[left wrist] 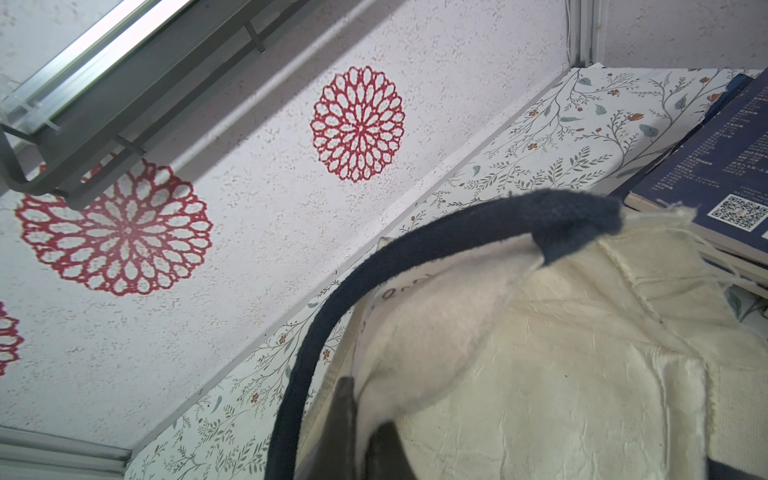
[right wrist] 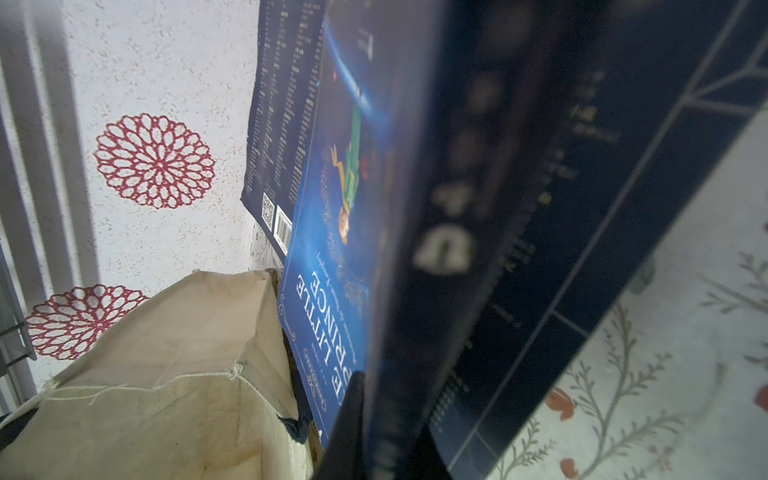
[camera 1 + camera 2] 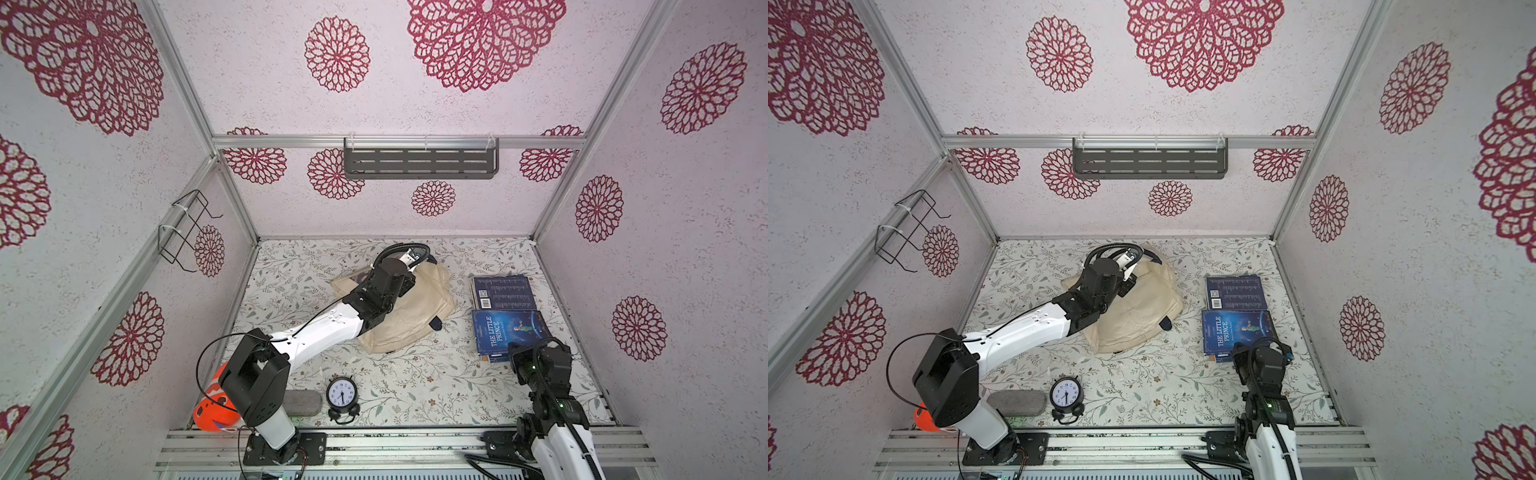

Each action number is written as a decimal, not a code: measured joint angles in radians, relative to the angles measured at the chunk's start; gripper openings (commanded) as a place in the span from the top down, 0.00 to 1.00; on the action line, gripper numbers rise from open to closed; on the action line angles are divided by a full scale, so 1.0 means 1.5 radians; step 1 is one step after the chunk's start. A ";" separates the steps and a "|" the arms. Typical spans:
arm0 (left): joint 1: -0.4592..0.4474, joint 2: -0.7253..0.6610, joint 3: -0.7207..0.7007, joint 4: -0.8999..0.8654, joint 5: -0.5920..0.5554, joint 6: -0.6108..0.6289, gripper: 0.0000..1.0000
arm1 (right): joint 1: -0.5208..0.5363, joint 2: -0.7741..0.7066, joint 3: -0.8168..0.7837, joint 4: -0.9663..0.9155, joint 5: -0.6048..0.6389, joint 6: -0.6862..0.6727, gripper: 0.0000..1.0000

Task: Take out the books from the canvas bag
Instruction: Place the book on the book.

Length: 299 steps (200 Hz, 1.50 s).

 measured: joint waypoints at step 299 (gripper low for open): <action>0.000 0.072 0.132 -0.117 -0.039 -0.034 1.00 | 0.051 0.091 0.252 -0.178 -0.009 -0.154 0.01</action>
